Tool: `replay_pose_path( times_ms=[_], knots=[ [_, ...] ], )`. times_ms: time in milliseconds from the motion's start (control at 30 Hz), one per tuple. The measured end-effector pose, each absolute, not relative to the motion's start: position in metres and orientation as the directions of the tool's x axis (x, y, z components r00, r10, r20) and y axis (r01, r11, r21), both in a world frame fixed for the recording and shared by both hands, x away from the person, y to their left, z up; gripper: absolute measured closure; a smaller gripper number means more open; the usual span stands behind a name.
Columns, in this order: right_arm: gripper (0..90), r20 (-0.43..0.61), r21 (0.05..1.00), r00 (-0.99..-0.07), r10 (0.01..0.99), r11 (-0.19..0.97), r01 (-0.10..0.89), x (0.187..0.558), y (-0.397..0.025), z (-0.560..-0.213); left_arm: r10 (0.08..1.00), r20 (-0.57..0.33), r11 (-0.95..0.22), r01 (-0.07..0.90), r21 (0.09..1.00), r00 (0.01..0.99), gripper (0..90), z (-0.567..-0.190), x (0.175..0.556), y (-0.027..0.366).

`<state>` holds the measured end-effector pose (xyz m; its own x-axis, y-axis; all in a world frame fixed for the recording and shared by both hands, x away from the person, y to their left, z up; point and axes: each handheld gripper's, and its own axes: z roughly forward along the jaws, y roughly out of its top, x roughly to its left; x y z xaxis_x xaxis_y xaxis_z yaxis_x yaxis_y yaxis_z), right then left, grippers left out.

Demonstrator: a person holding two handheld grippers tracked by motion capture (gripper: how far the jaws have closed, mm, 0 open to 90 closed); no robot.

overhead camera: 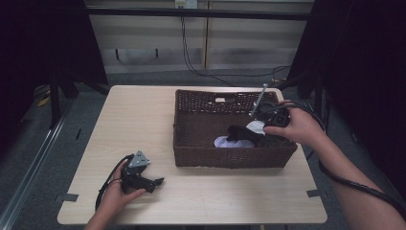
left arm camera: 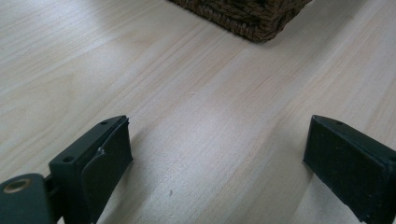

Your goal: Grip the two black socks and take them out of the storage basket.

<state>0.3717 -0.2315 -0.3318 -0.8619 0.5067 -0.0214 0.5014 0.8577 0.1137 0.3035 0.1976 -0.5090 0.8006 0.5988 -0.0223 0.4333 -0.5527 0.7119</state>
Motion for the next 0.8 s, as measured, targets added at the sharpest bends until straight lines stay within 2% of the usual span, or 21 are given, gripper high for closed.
replay_pose_path(
  times_ms=[467, 733, 800],
  knots=[
    [31.1, -0.015, 0.103, -0.830, 0.557, 0.827, 0.553, 0.413, -0.230, -0.368, 0.598, -0.023, -0.553, 0.433, 0.712, 0.801, 6.7, -0.509, 0.303, 0.198],
    [39.0, -0.014, 0.074, -0.827, 0.562, 0.826, 0.559, 0.421, -0.226, -0.386, 0.600, -0.024, -0.550, 0.435, 0.713, 0.800, 6.5, -0.509, 0.303, 0.197],
    [44.8, -0.005, 0.074, -0.825, 0.565, 0.823, 0.563, 0.423, -0.225, -0.389, 0.600, -0.024, -0.551, 0.434, 0.713, 0.800, 6.4, -0.509, 0.303, 0.197]
  ],
)
